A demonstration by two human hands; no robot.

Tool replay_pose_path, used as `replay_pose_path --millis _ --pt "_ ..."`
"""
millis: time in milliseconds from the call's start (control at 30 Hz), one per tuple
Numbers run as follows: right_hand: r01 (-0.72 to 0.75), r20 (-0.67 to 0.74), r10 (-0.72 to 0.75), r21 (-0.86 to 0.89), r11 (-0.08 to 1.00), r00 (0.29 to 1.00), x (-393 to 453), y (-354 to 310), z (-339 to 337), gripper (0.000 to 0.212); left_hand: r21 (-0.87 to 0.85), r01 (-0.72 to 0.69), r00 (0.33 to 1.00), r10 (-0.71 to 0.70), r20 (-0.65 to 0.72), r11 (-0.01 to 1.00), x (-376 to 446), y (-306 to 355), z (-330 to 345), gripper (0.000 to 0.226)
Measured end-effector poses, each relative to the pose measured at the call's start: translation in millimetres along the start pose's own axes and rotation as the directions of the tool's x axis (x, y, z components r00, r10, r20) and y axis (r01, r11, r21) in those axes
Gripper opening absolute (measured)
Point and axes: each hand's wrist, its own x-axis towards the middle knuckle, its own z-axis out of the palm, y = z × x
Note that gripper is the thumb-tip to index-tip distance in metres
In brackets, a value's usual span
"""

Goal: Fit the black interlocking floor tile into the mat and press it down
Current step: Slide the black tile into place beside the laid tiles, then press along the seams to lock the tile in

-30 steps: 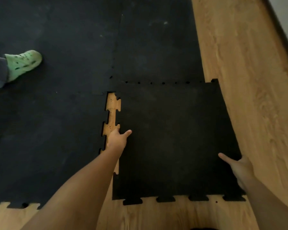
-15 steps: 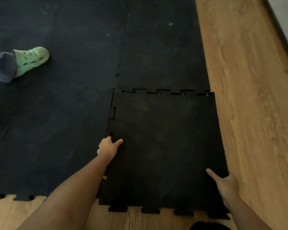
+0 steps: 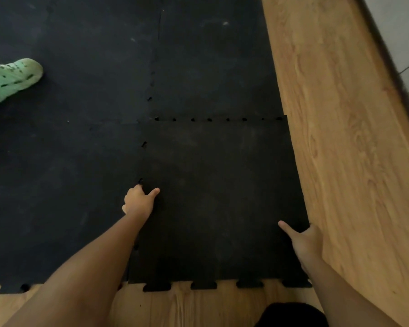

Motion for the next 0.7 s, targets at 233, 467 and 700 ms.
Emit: replay_pose_path --millis 233,467,700 --pt "0.023 -0.005 -0.025 -0.211 0.977 1.0 -1.0 -2.9 -3.2 0.102 0.147 0.009 0.992 -0.028 0.125 0.989 4.1 6.8 -12.7 0.056" --pt "0.099 -0.187 -0.164 -0.317 0.943 0.969 -13.4 -2.8 8.1 0.102 0.101 -0.113 0.993 0.117 -0.03 0.988 -20.0 8.0 -10.6 0.055" --pt "0.563 0.074 -0.627 -0.531 0.633 0.776 -7.4 -84.5 46.3 0.115 0.38 -0.407 0.896 0.443 -0.01 0.831 3.9 33.8 -20.9 0.102"
